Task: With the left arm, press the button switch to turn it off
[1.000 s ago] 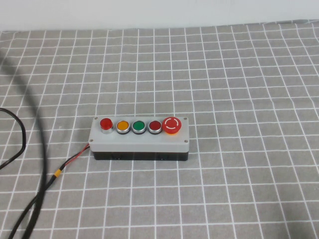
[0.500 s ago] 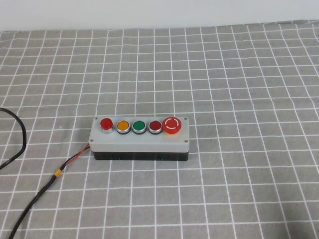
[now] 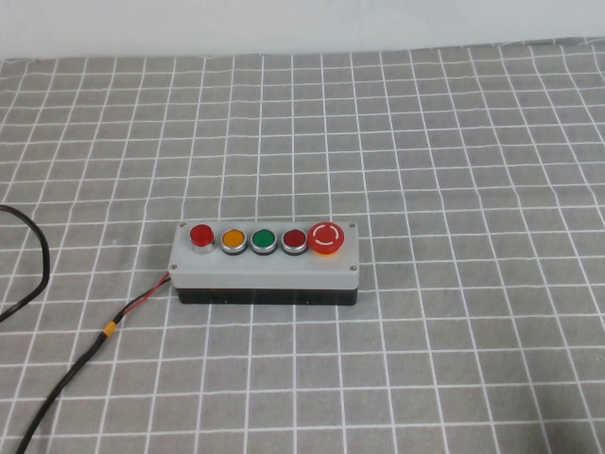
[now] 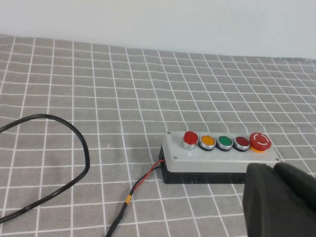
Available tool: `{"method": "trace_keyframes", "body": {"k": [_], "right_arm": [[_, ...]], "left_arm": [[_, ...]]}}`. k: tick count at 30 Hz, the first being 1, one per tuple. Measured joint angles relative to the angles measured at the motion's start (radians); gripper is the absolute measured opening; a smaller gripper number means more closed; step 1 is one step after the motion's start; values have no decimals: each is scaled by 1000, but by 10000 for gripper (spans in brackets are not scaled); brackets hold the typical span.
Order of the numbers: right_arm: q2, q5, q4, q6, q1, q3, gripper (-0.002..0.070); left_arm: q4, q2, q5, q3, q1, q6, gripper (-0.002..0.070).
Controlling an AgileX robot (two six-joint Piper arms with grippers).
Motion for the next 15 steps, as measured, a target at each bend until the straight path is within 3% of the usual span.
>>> {"method": "trace_keyframes", "body": {"k": [10,15], "right_arm": [[0,0,0,0,0,0,-17],[0,0,0,0,0,0,-17]], "left_arm": [[34,0,-23,2,0,-3,-3],[111,0,-148,67,0,-3,-3]]}}
